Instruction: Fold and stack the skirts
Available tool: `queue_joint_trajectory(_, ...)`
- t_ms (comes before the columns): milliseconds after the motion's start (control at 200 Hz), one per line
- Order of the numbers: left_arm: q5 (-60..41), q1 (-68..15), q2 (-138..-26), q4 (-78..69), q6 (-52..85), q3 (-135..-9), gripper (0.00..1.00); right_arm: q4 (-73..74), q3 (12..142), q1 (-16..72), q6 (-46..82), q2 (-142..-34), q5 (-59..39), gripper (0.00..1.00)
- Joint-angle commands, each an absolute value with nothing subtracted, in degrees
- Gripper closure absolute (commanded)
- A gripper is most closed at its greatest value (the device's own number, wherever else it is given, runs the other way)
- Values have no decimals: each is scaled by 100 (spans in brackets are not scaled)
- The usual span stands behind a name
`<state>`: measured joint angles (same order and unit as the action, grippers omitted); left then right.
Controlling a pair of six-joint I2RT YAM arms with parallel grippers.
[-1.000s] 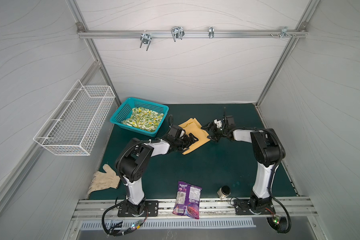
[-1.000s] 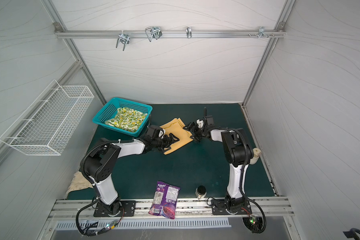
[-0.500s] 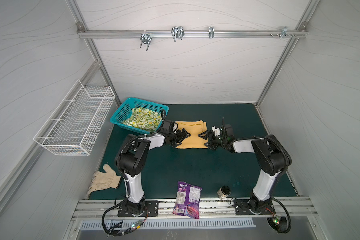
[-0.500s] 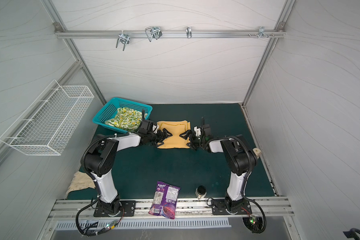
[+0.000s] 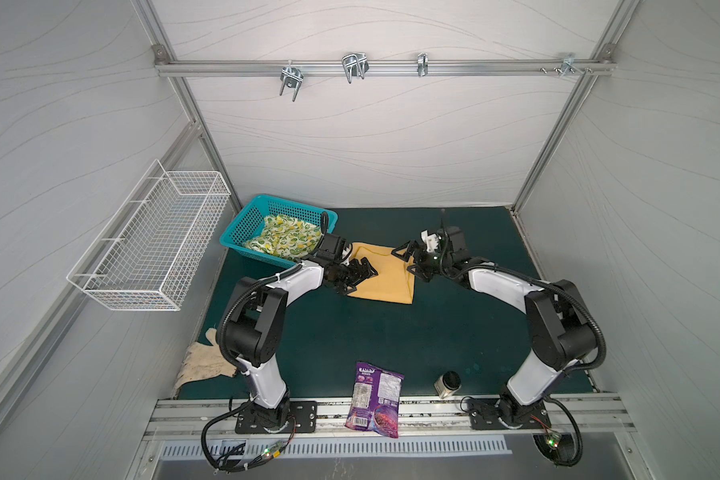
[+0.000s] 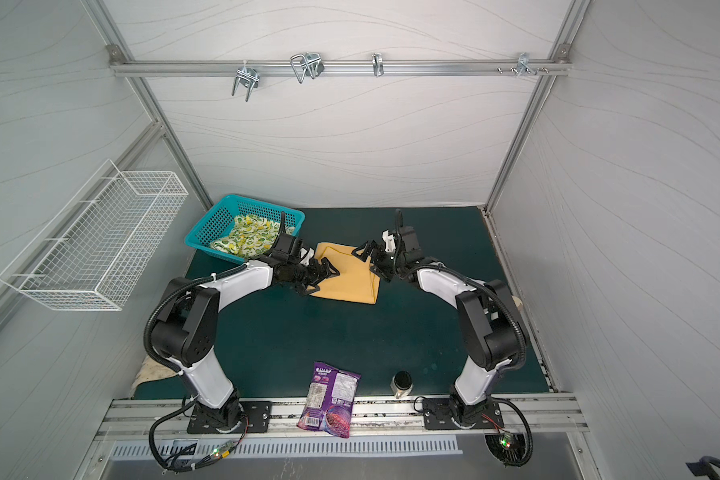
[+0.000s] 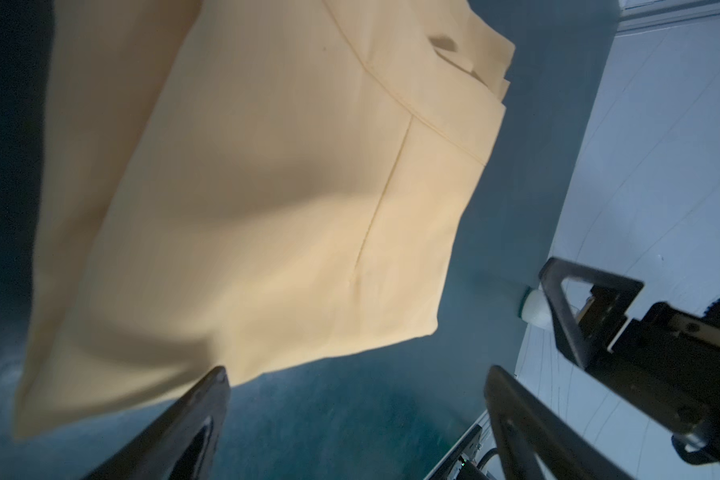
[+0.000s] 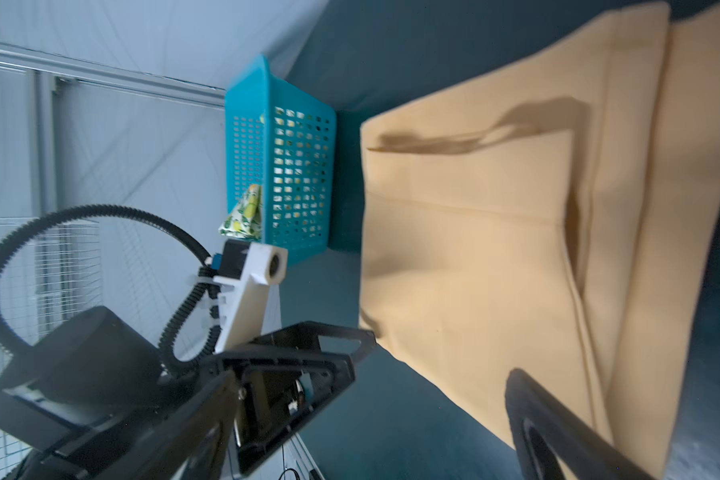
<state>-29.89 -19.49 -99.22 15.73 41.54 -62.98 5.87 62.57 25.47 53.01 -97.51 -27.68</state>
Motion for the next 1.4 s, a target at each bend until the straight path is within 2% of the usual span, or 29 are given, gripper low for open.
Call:
queue_joint_trajectory(0,-3145,-1917,-9625,1724,4003,-6384,4,71,6642,2455,5102,-10124,-2866,1)
queue_joint_trajectory(255,-3157,-1916,-9620,1261,4122,-5915,4,-71,7718,2426,5167,-11294,-3318,1)
queue_joint_trajectory(700,-2899,-1590,-9818,868,4069,-5137,4,-33,8147,2314,5283,-12235,-3317,1)
queue_joint_trajectory(1011,-3077,-1406,-9895,502,4103,-4703,4,-34,8040,2298,5183,-12333,-3253,1)
queue_joint_trajectory(1396,-3813,-1406,-8546,557,4558,-4920,3,22,7981,2347,5274,-11537,-3474,1)
